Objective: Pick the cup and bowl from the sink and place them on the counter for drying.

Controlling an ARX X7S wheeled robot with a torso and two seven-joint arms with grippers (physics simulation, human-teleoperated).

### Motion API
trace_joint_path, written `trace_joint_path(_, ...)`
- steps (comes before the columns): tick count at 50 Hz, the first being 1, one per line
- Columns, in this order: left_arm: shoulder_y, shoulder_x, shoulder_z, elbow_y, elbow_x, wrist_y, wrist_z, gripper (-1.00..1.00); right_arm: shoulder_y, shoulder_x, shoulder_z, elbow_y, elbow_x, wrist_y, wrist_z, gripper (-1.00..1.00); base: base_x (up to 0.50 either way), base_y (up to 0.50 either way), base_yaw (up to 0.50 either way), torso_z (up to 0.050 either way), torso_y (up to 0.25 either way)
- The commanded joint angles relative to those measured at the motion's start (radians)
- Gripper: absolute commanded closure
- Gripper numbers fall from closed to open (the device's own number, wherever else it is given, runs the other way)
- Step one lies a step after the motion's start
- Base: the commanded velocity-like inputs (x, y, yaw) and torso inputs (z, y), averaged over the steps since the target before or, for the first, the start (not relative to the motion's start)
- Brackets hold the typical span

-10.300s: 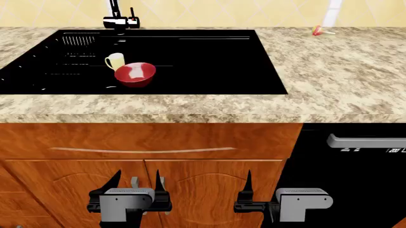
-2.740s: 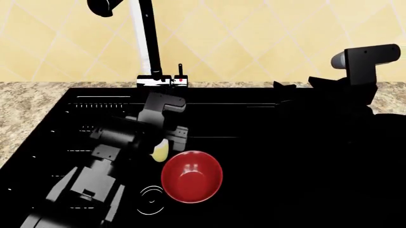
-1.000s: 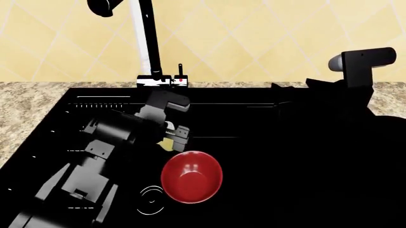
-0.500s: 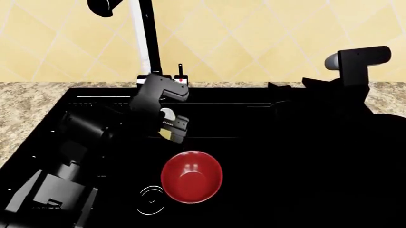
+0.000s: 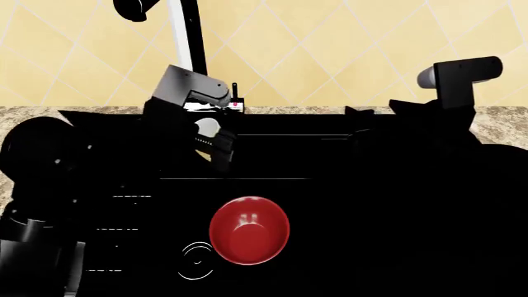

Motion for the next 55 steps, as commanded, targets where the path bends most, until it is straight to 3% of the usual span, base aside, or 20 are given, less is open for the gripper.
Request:
trace_joint_path(1, -0.076, -0.063, -0.073, 0.070, -0.131, -0.114, -0.040, 1.00, 0.002, 0.000, -0.012, 0.013, -0.001, -0.010, -0.006, -1.00, 0.00, 0.00, 0.00, 0.000, 0.000)
trace_joint_path(8, -0.105, -0.154, 0.008, 0.079, -0.184, -0.093, -0.044, 1.00, 0.005, 0.002, -0.005, 0.005, 0.015, 0.008, 0.001, -1.00, 0.00, 0.00, 0.00, 0.000, 0.000)
trace_joint_path(21, -0.159, -0.258, -0.040, 0.024, -0.330, -0.092, -0.106, 1.00, 0.000, 0.004, -0.020, 0.020, 0.010, -0.012, -0.011, -1.00, 0.00, 0.00, 0.00, 0.000, 0.000)
trace_joint_path(30, -0.146, -0.330, 0.060, -0.018, -0.249, -0.007, -0.037, 1.00, 0.003, 0.003, -0.023, 0.018, 0.013, -0.014, -0.008, -1.00, 0.00, 0.00, 0.00, 0.000, 0.001)
trace_joint_path(36, -0.119, -0.359, 0.047, -0.031, -0.247, 0.012, -0.046, 1.00, -0.004, 0.005, -0.016, 0.007, 0.021, -0.011, -0.002, -1.00, 0.00, 0.00, 0.00, 0.000, 0.000)
trace_joint_path(40, -0.158, -0.361, 0.043, -0.082, -0.214, 0.013, -0.084, 1.00, 0.002, 0.008, -0.018, 0.013, 0.021, -0.013, -0.005, -1.00, 0.00, 0.00, 0.00, 0.000, 0.000)
trace_joint_path(43, -0.204, -0.378, 0.074, -0.139, -0.175, 0.046, -0.034, 1.00, 0.002, 0.007, -0.021, 0.014, 0.019, -0.020, -0.007, -1.00, 0.00, 0.00, 0.00, 0.000, 0.000)
trace_joint_path(48, -0.300, -0.371, 0.156, -0.272, -0.103, 0.056, 0.034, 1.00, -0.012, 0.004, -0.026, 0.019, 0.015, -0.035, -0.011, -1.00, 0.00, 0.00, 0.00, 0.000, 0.002)
trace_joint_path(55, -0.383, -0.366, 0.364, -0.444, 0.088, 0.186, 0.145, 1.00, -0.013, 0.003, -0.030, 0.022, 0.020, -0.036, -0.014, -1.00, 0.00, 0.00, 0.00, 0.000, 0.000)
